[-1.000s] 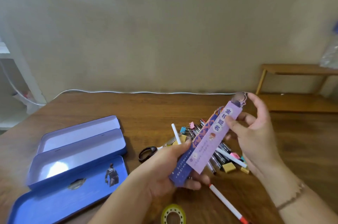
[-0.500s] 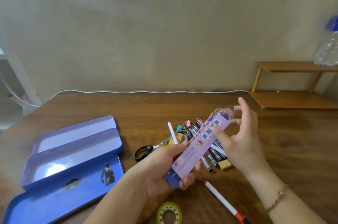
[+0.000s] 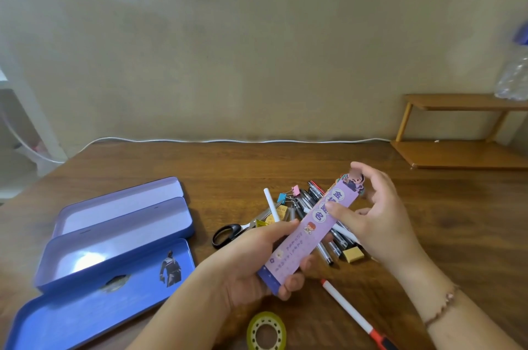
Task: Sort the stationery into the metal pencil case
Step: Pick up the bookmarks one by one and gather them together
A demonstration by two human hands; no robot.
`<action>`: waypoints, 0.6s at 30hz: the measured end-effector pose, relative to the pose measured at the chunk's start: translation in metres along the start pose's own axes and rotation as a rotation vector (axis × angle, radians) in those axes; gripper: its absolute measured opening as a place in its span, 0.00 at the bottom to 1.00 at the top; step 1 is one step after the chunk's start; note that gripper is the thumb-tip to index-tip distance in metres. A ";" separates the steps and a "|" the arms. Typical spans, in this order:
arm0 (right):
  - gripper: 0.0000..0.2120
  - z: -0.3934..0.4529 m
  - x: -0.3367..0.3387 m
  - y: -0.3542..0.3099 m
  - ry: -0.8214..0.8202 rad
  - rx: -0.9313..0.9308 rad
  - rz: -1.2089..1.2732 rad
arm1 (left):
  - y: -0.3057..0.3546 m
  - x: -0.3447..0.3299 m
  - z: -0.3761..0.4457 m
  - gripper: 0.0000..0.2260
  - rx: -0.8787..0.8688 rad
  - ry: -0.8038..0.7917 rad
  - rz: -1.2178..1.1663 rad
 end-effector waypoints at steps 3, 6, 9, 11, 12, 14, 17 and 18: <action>0.31 0.001 0.000 -0.001 -0.028 0.015 -0.045 | -0.001 0.000 -0.002 0.21 0.015 0.014 -0.005; 0.26 0.001 -0.003 -0.001 -0.062 0.004 -0.041 | -0.001 0.000 -0.002 0.18 0.025 0.006 -0.005; 0.13 0.000 0.007 -0.002 0.021 -0.027 -0.019 | -0.002 0.001 -0.002 0.21 0.030 -0.008 0.023; 0.06 0.001 0.016 0.001 0.058 -0.086 0.061 | -0.004 0.001 -0.003 0.22 0.045 -0.024 0.041; 0.06 0.002 0.016 0.004 0.024 -0.118 0.129 | -0.004 0.000 -0.004 0.23 0.054 -0.029 0.039; 0.03 0.001 0.006 0.003 -0.130 -0.172 0.299 | -0.003 -0.001 -0.004 0.25 0.058 -0.057 0.045; 0.04 -0.001 -0.002 0.005 -0.237 -0.222 0.346 | 0.004 -0.001 0.000 0.26 0.007 -0.093 0.047; 0.06 0.000 0.001 0.007 -0.212 -0.227 0.325 | 0.008 0.000 0.000 0.26 -0.025 -0.089 0.038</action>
Point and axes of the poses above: each hand's wrist, its own z-axis towards the middle knuckle, its own x-axis out of the back of the hand, y = z × x, the point moved 9 cm from there along z, towards the middle knuckle, and after that the axes turned 11 degrees about -z, right-handed, at the moved point
